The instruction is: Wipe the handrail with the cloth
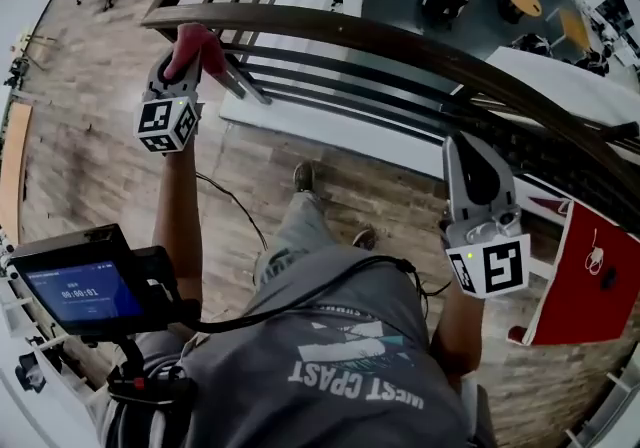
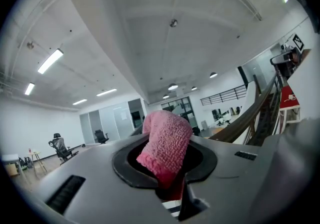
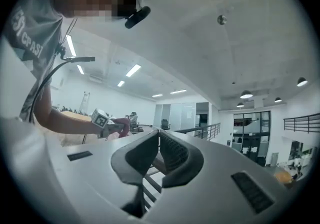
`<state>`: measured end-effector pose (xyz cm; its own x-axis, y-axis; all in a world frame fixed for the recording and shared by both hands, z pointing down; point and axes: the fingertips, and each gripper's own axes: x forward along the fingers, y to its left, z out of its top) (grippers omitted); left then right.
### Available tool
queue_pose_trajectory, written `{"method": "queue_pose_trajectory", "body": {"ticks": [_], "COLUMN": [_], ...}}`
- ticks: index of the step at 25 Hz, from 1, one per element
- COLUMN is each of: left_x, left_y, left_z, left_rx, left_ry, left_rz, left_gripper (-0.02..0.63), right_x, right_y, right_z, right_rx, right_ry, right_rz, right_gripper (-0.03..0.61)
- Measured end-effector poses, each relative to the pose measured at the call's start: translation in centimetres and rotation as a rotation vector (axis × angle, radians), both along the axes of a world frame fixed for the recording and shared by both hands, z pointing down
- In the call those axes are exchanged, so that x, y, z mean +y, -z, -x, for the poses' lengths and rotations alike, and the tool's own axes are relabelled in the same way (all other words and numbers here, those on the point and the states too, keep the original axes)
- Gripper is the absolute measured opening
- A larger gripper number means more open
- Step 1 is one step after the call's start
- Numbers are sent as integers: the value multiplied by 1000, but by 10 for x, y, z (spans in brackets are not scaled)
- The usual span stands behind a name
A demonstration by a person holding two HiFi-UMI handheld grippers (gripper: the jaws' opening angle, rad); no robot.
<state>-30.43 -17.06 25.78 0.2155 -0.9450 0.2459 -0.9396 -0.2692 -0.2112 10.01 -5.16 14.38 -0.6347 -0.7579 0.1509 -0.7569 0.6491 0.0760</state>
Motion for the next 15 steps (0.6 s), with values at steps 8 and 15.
{"method": "queue_pose_trajectory", "body": {"ticks": [8,15], "left_x": [-11,36], "left_y": [18,-2], "left_z": [-6,-30], "left_rx": [-143,-337], "left_ry": [-18,-60], "left_rz": [-36,83], "left_gripper": [87,87], "right_x": [12,25], "right_y": [-7,0], "right_z": [14,39], "right_rx": [48,66], "right_ry": [12,76], "right_rz": [-6,-3], "right_gripper": [8,8]}}
